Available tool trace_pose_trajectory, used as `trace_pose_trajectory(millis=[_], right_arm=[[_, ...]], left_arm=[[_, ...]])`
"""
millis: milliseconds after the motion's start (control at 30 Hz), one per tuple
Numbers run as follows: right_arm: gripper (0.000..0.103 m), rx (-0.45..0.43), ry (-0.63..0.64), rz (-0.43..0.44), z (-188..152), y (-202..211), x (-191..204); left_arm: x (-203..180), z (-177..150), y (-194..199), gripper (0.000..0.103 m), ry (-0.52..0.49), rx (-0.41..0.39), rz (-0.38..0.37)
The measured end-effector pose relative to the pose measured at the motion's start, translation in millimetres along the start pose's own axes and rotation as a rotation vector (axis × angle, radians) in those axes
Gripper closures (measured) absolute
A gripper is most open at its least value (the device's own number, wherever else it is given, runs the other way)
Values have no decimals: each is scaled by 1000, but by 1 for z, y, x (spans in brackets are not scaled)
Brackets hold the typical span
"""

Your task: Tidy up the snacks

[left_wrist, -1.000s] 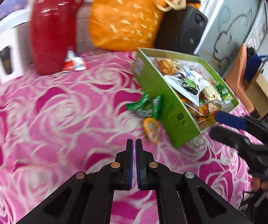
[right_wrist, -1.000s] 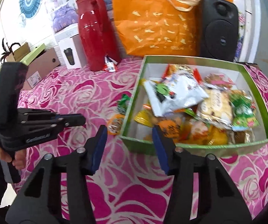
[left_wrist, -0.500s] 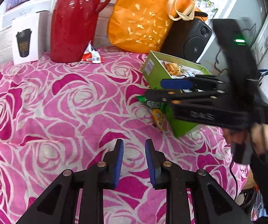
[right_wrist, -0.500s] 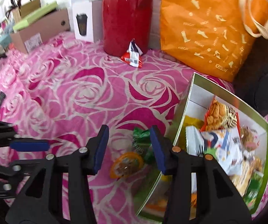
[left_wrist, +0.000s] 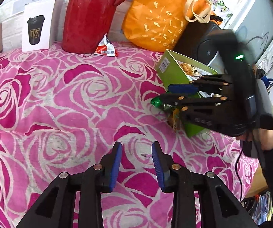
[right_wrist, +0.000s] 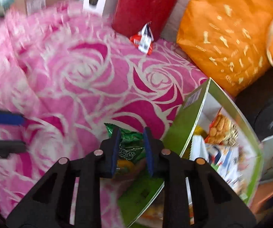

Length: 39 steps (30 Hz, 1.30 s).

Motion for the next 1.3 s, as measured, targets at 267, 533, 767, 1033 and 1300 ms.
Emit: trace_pose_trajectory(millis=[267,533,767,1033,1300], right_arm=[[77,-213,-231,46,-30,75,-11],[77,-267,-422,41,-103,110,-23],[77,-228,-537,43,-155,104,-38],[73,-191,-602,71,-173,81,-42],[55,-153,-578,87,-178,80,-33]], left_arm=[[-25,3,-12,70,-49,19,-10],[-72,-8,-40,70,-167,85,-39],[-83,7,-64,70,-223,107,11],[-84,13,-91,70,-249,159,69],[-84,17,-101,71,-245,162,74]])
Point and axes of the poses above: each gripper's, at about its wrist camera, not at the fingertips, and y roughly against the way its jaws point, x to its left, z to its top, the point moved 6 cm from there along -y, roughly the way its jaws point, and after that the axes turned 10 degrees about y, right-handed, at the moved point
